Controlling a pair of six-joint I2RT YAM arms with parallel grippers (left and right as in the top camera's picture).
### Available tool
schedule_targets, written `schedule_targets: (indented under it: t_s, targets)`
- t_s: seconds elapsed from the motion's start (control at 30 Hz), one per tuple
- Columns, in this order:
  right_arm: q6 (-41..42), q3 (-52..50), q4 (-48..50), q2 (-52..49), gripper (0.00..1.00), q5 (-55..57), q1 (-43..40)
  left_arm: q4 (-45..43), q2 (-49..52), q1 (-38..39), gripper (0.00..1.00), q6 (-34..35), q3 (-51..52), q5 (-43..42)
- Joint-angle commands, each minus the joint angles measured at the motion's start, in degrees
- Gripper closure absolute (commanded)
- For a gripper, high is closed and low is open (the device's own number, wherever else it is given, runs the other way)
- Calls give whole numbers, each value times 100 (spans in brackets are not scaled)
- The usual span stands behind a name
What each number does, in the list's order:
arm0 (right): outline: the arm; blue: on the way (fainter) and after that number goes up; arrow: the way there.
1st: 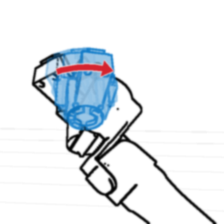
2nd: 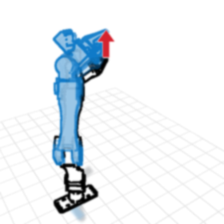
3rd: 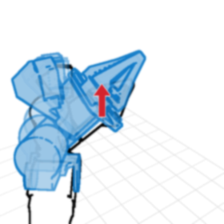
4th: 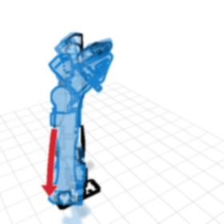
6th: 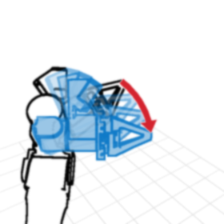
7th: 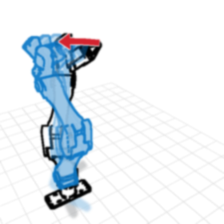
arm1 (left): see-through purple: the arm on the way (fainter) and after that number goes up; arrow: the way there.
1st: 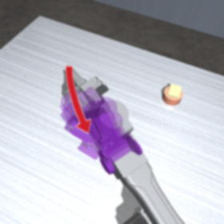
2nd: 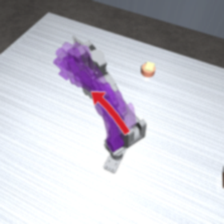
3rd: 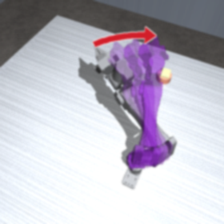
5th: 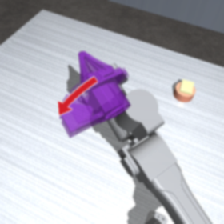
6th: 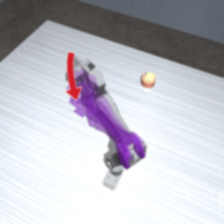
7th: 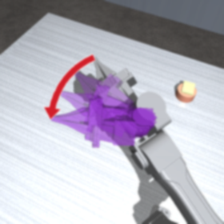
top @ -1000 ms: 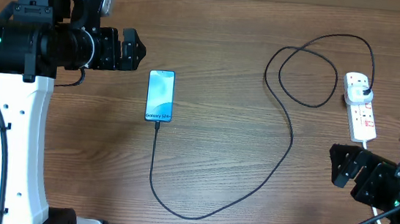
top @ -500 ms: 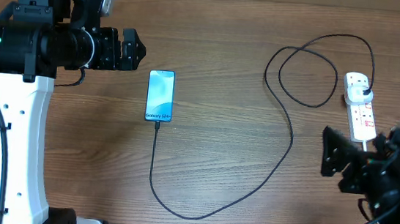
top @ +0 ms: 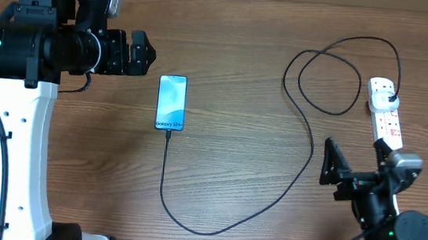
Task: Plug charger to phone and switch on socket
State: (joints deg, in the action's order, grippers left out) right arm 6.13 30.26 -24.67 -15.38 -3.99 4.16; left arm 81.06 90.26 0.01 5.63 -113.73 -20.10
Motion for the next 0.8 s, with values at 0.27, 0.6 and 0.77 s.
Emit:
schedule_targets:
  t_s: [0.27, 0.6, 0.77]
  targets:
    - [-22, -2055, 1982, 1016, 0, 24, 28, -4, -57, 39, 0, -28, -48, 22]
    - [-22, -2712, 2662, 1233, 0, -57, 28, -4, -57, 39, 1, -28, -48, 22]
    - [-22, -2938, 3141, 1235, 0, -57, 28, -4, -57, 39, 1, -28, -48, 22]
